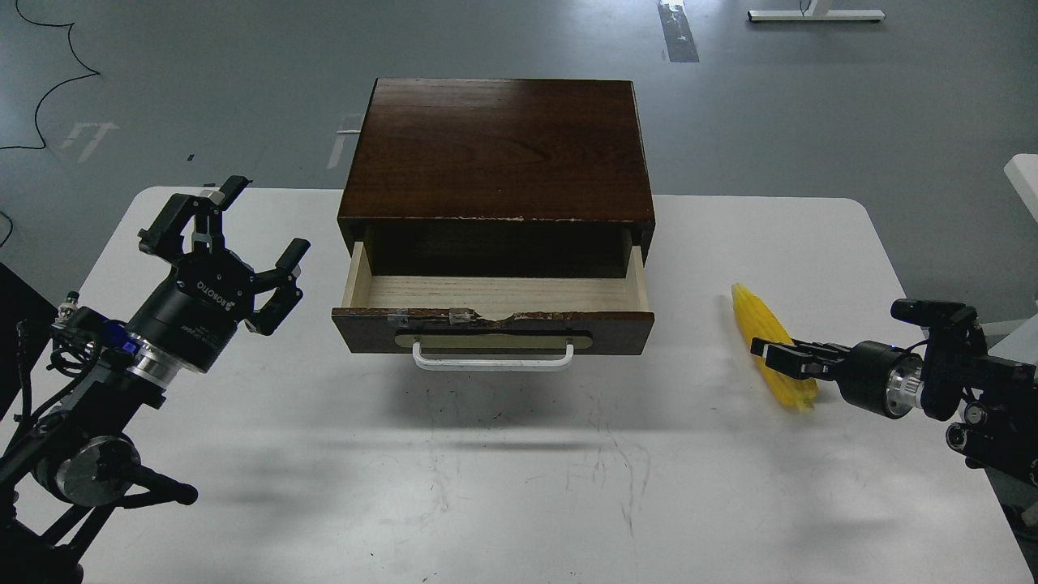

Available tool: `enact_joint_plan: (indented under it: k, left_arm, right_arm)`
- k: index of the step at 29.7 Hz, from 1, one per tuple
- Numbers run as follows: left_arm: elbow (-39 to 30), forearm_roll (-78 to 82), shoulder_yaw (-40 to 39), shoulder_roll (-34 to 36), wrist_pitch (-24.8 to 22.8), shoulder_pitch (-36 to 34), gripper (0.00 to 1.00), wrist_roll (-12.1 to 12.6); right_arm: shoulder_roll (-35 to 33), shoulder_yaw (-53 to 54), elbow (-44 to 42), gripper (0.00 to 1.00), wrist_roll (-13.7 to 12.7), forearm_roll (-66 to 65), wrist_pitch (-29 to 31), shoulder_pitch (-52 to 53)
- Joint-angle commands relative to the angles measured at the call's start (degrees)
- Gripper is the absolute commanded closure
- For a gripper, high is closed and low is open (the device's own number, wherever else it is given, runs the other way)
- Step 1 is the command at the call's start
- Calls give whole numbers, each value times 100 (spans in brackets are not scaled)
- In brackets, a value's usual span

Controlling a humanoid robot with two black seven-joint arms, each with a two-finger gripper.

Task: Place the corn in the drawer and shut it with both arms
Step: 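Lift the corn cob with the right gripper over the cabinet, then lower the corn cob into the open drawer with the right gripper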

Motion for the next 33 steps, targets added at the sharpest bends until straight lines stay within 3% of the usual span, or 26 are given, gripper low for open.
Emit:
enact_joint_plan:
  k: [1, 9, 13, 16, 24, 29, 33]
  left_arm:
    - [-5, 0, 0, 17, 0, -9, 1, 8]
    - [-5, 0, 9, 9, 0, -18, 1, 9]
    - [-5, 0, 0, 9, 9, -18, 1, 9]
    - [-23, 0, 0, 26, 9, -18, 1, 17]
    - [-23, 0, -9, 53, 18, -18, 1, 17]
    - [-23, 0, -18, 44, 35, -18, 1, 17]
    - [-23, 0, -26, 35, 35, -18, 1, 9]
  right_arm:
    - [-377, 5, 536, 88, 1, 85, 26, 687]
    - [-615, -897, 1170, 87, 1, 770, 394, 3451]
    - [121, -1917, 1477, 86, 1, 1131, 483, 5132]
    - [701, -2270, 1522, 85, 1, 1123, 483, 5696]
    - [2039, -2991, 1821, 85, 1, 623, 360, 6243]
    - [2654, -3676, 1794, 85, 1, -54, -482, 6260]
    - [2970, -4028, 1707, 85, 1, -169, -825, 6260]
